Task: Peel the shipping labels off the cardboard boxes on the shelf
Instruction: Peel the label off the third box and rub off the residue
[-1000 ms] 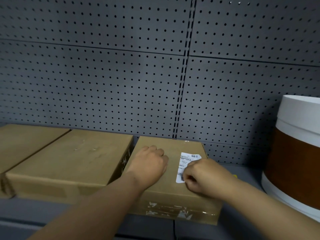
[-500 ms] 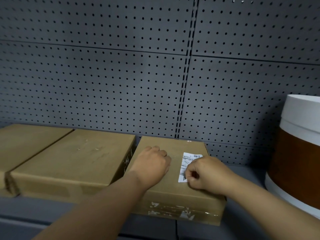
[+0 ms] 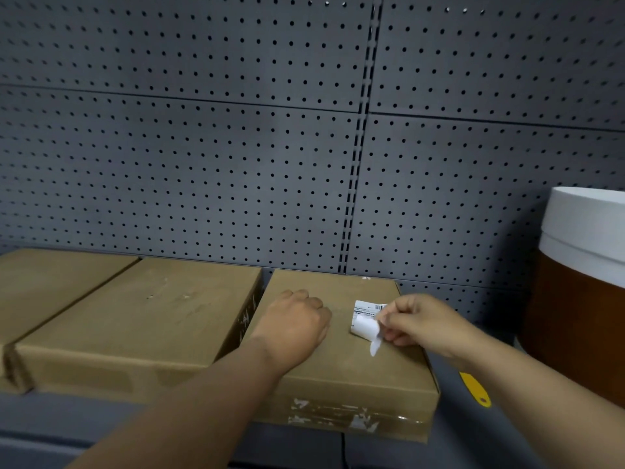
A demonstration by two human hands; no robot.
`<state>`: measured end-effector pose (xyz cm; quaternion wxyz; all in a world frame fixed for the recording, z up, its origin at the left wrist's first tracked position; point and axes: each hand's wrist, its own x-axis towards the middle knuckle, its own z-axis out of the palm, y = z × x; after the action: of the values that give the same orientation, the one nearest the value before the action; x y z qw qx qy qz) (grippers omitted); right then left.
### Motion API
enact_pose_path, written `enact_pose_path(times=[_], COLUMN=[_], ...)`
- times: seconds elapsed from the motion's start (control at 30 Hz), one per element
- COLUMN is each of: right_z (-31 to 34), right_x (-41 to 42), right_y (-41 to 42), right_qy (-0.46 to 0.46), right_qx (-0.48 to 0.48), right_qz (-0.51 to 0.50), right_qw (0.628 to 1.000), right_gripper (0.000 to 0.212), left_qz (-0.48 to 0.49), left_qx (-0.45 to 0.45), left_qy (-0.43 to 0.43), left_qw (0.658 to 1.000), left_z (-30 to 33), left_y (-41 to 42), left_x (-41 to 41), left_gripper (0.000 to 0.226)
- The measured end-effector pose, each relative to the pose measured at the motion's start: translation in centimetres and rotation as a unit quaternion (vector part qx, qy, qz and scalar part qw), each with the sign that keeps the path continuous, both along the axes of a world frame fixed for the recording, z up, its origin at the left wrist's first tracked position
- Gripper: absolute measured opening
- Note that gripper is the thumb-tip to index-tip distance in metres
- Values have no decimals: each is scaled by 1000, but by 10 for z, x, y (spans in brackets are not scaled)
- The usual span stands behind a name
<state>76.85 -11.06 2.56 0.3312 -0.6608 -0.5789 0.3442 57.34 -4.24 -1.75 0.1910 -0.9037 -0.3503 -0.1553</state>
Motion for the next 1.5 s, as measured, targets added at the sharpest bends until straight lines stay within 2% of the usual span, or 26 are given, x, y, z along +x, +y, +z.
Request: enact_pose_path(times=[0.07, 0.1, 0.13, 0.17, 0.2, 0.27, 0.33, 0.43, 0.5, 0.57, 0.6, 0.7, 0.77, 0.87, 0.9, 1.03, 1.13, 1.23, 1.33, 1.43, 1.5], right_z=[3, 3, 3, 1, -1, -2, -5, -4, 9, 24, 29, 31, 33, 56, 63, 65, 58, 52, 46, 43, 40], right_x=[-5, -9, -13, -15, -17, -21, -24, -18, 4, 28, 34, 30, 31, 47, 48, 29, 20, 10, 1, -4, -5], right_y=[-4, -6, -9, -10, -10, -9, -8, 2, 17, 27, 30, 35, 37, 32, 28, 13, 10, 5, 2, 0, 0], right_qy=[-104, -169, -231, -289, -325, -346, -332, -252, -202, -152, -130, -154, -169, -111, -112, -134, -115, -58, -14, 9, 22], right_qx=[39, 61, 81, 101, 126, 187, 203, 133, 138, 183, 199, 158, 166, 279, 296, 253, 239, 222, 209, 205, 206], right_qz=[31, 48, 66, 75, 77, 79, 84, 59, -54, -192, -209, -119, -137, -274, -274, -152, -107, -69, -26, -1, 5], right_qw=[993, 983, 967, 949, 934, 916, 917, 957, 968, 952, 949, 968, 962, 914, 908, 946, 958, 971, 977, 979, 978], right_gripper=[17, 8, 9, 20, 26, 20, 15, 16, 17, 13, 13, 15, 15, 16, 16, 15, 14, 10, 7, 5, 8], left_qz=[1, 4, 7, 10, 13, 11, 12, 30, 29, 26, 26, 27, 27, 32, 33, 56, 79, 67, 43, 25, 7], left_qx=[-2, 3, 7, 7, 0, -2, 8, -9, -12, -13, -15, -17, -18, -17, -16, -26, -55, -73, -91, -102, -85], left_qy=[-10, -10, -7, -4, -3, -2, 2, 29, 35, 36, 36, 31, 30, 36, 39, 53, -47, -156, -200, -198, -197], left_qw=[1000, 1000, 1000, 1000, 1000, 1000, 1000, 999, 999, 999, 999, 999, 999, 999, 999, 997, 994, 983, 975, 974, 977], left_z=[-1, 0, 1, 2, 2, 2, 3, 4, 5, 5, 5, 4, 4, 5, 5, 10, 17, 30, 43, 49, 49], left_y=[0, -1, -1, -2, -2, -3, -3, -2, -3, -4, -3, -2, -3, -5, -5, -6, -9, -14, -20, -24, -25], left_x=[0, 0, 0, 1, 1, 1, 1, 2, 2, 2, 2, 2, 2, 1, 2, 4, 6, 14, 25, 29, 29], left_gripper=[27, 29, 29, 30, 30, 29, 29, 31, 32, 32, 31, 30, 30, 31, 32, 38, 53, 72, 83, 80, 61])
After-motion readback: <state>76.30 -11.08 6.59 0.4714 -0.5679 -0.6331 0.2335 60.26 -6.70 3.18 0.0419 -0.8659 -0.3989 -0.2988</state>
